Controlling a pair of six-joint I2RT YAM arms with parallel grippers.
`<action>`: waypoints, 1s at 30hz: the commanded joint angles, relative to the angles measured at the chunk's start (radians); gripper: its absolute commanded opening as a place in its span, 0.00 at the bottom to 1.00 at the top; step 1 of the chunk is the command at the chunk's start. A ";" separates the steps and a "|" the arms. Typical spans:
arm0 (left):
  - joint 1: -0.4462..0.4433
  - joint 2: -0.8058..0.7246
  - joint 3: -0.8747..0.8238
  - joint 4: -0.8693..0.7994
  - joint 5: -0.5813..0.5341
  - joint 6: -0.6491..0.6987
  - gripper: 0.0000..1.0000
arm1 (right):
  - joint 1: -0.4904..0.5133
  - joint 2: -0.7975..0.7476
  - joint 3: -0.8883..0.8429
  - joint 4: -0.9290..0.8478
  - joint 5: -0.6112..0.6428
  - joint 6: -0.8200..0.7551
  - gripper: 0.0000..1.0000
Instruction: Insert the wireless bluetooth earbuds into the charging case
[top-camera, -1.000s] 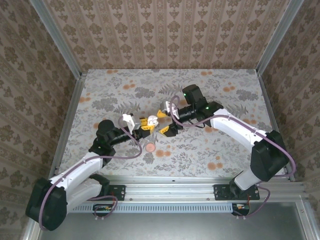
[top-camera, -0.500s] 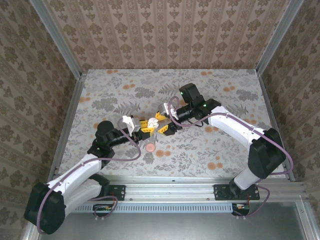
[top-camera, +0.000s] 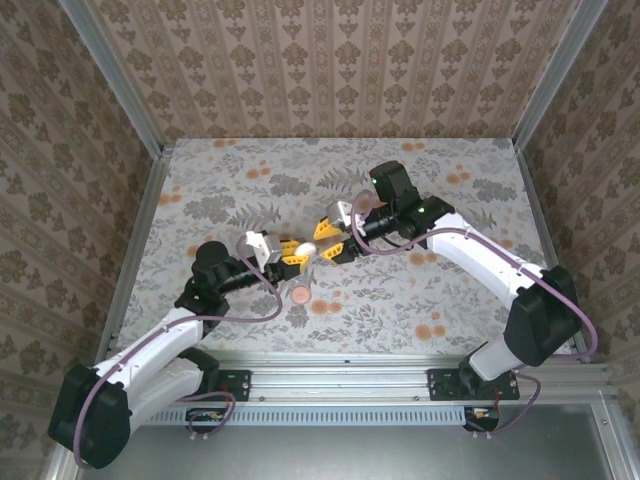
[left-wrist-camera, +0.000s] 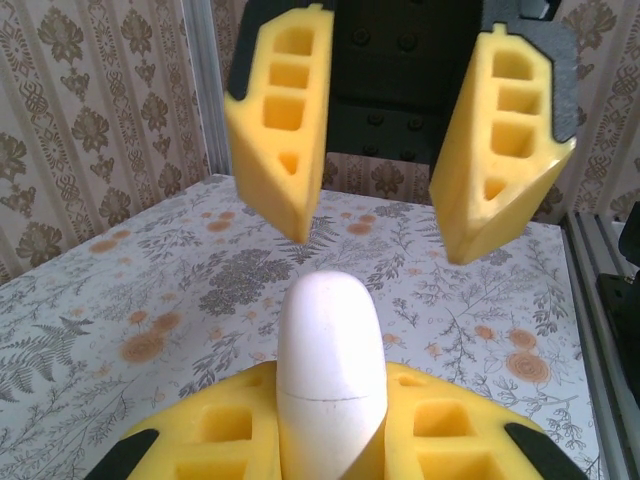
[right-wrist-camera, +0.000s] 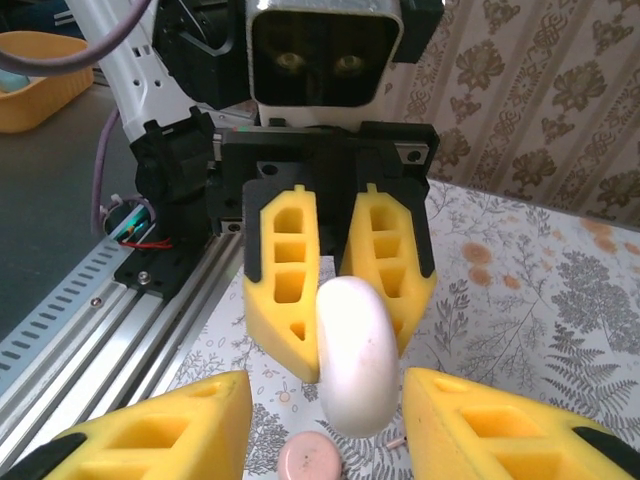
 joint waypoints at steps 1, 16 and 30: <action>0.004 -0.010 0.041 0.003 0.018 0.019 0.06 | 0.009 0.040 0.060 -0.067 -0.031 -0.056 0.45; 0.004 -0.014 0.041 -0.007 0.027 0.019 0.06 | 0.029 0.104 0.091 -0.088 -0.081 -0.107 0.19; 0.004 -0.027 0.023 -0.064 -0.086 0.037 0.61 | -0.027 0.102 0.095 -0.167 -0.002 -0.068 0.10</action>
